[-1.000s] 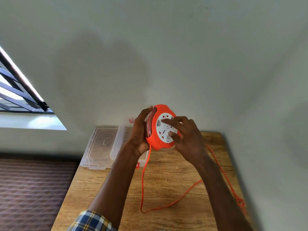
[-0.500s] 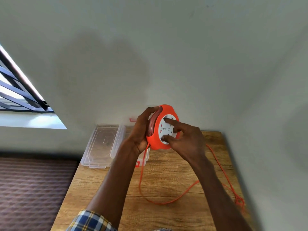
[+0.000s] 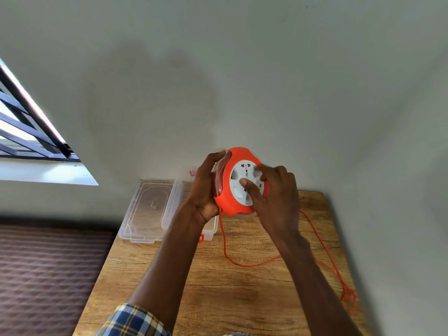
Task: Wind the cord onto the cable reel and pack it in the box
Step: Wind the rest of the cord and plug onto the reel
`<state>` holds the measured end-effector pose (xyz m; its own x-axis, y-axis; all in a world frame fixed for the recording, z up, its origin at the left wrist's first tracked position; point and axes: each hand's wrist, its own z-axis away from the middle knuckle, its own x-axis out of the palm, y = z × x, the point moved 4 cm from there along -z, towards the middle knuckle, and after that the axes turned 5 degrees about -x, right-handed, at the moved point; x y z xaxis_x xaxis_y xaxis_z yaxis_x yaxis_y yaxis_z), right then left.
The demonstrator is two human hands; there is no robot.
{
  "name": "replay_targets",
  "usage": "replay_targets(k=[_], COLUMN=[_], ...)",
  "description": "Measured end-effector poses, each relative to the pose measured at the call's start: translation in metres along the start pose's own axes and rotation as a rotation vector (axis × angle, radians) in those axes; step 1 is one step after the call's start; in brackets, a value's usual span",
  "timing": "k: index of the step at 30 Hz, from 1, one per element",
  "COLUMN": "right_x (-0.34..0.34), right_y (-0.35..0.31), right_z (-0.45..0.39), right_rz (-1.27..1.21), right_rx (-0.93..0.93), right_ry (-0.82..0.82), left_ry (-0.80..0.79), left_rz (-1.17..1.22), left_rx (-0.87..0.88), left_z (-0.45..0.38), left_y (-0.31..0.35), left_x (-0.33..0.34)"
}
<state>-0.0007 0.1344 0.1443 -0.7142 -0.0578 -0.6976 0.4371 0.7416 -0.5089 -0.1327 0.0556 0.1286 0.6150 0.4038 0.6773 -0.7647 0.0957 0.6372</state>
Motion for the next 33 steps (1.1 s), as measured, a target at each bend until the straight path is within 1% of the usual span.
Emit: replay_targets(k=[3,4,6,8,9,12,13,14,17,18,19,21,24,25,27,28,29,31,33], right_x=[0.0,0.001,0.004,0.007,0.007,0.005,0.006,0.007,0.017,0.02,0.022,0.018,0.003,-0.001,-0.007,-0.008,-0.007,-0.005,-0.004], right_y=[0.003,0.004,0.006,0.006,0.006,0.006,0.007,0.008,0.009,0.009,0.009,0.009,0.005,0.003,0.002,0.004,0.006,0.011,0.012], right_z=[-0.003,-0.003,-0.003,-0.003,-0.002,0.001,0.003,0.005,0.011,0.011,0.01,0.009,0.01,0.009,0.005,0.001,-0.001,-0.003,-0.003], right_rz=[-0.053,-0.052,-0.014,0.022,0.026,0.027,0.0,-0.058,-0.307,-0.34,-0.339,-0.281,-0.089,-0.037,-0.056,-0.089,-0.119,-0.141,-0.086], right_rx=[-0.18,-0.214,-0.228,-0.214,-0.202,-0.131,-0.062,0.045,0.435,0.503,0.518,0.452,0.318,0.243,0.066,-0.009,-0.057,-0.101,-0.123], right_ry=[-0.183,-0.254,-0.372,-0.447,-0.445,-0.316,-0.267,-0.206,-0.016,-0.003,-0.016,-0.026,0.046,0.066,0.042,-0.024,-0.123,-0.323,-0.411], left_ry=[0.02,0.022,0.033,0.038,0.038,0.025,0.019,0.007,-0.016,-0.007,-0.001,-0.001,-0.008,-0.009,-0.018,-0.02,-0.019,-0.012,0.002], left_rz=[0.013,0.004,-0.018,-0.034,-0.042,-0.064,-0.074,-0.08,-0.081,-0.085,-0.085,-0.076,-0.061,-0.059,-0.047,-0.039,-0.03,-0.009,-0.011], left_rx=[-0.018,-0.031,-0.054,-0.071,-0.076,-0.056,-0.042,-0.036,-0.061,-0.061,-0.06,-0.055,-0.041,-0.037,-0.028,-0.027,-0.029,-0.044,-0.061], left_z=[-0.002,-0.003,-0.003,-0.002,-0.002,-0.004,-0.005,-0.006,-0.011,-0.012,-0.013,-0.014,-0.012,-0.011,-0.01,-0.01,-0.009,-0.009,-0.009], left_y=[0.002,0.002,0.001,-0.001,-0.003,-0.004,-0.004,-0.003,-0.009,-0.011,-0.012,-0.012,-0.01,-0.008,-0.005,-0.004,-0.003,-0.003,-0.004], left_x=[-0.004,-0.006,-0.01,-0.012,-0.012,-0.01,-0.008,-0.005,0.0,0.001,0.0,0.0,0.002,0.002,0.001,0.0,-0.002,-0.007,-0.011])
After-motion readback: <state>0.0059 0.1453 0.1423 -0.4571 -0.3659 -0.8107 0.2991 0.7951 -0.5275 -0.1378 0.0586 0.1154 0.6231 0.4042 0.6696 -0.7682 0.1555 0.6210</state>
